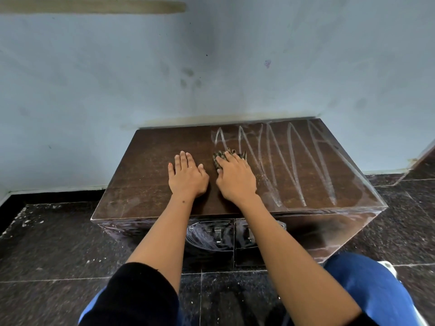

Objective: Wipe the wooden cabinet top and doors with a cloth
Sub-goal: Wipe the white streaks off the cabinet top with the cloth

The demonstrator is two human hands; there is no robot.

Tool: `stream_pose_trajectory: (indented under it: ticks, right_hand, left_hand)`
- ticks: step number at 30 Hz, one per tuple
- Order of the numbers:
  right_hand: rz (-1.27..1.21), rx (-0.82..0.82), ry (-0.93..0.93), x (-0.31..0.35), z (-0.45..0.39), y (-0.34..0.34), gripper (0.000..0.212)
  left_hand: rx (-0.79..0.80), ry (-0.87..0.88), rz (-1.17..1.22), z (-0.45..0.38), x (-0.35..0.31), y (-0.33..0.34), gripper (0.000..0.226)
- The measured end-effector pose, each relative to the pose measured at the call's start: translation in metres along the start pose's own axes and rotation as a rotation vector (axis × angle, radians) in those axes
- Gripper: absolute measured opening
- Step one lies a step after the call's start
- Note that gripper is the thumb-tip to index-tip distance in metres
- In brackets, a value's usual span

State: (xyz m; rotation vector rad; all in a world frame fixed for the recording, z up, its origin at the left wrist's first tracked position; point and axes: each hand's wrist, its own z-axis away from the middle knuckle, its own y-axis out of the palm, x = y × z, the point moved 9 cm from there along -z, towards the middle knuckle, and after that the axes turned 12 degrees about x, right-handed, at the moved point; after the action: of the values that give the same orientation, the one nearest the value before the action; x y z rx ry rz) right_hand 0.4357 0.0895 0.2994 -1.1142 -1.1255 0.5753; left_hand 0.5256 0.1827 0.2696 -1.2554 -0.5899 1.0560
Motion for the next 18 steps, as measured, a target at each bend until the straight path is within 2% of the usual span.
stream_pose_trajectory:
  ticks: [3, 7, 9, 14, 18]
  right_hand:
    - [0.002, 0.000, -0.001, -0.002, -0.002, 0.001, 0.045]
    - [0.003, -0.176, -0.006, -0.005, 0.044, 0.007, 0.041]
    - [0.004, -0.164, -0.003, -0.007, 0.040, 0.008, 0.041]
    - [0.000, -0.006, -0.017, -0.002, -0.012, -0.002, 0.044]
    - [0.014, -0.091, 0.009, -0.005, 0.010, -0.003, 0.042]
  left_hand:
    - [-0.028, -0.036, -0.002, 0.000, -0.004, -0.002, 0.061]
    - [-0.044, -0.007, -0.037, -0.005, -0.005, -0.001, 0.063]
    - [-0.052, 0.000, -0.039, -0.005, -0.005, -0.001, 0.064]
    - [-0.068, 0.070, -0.040, -0.003, -0.011, -0.003, 0.062]
    - [-0.086, 0.126, -0.028, -0.005, -0.016, -0.003, 0.060]
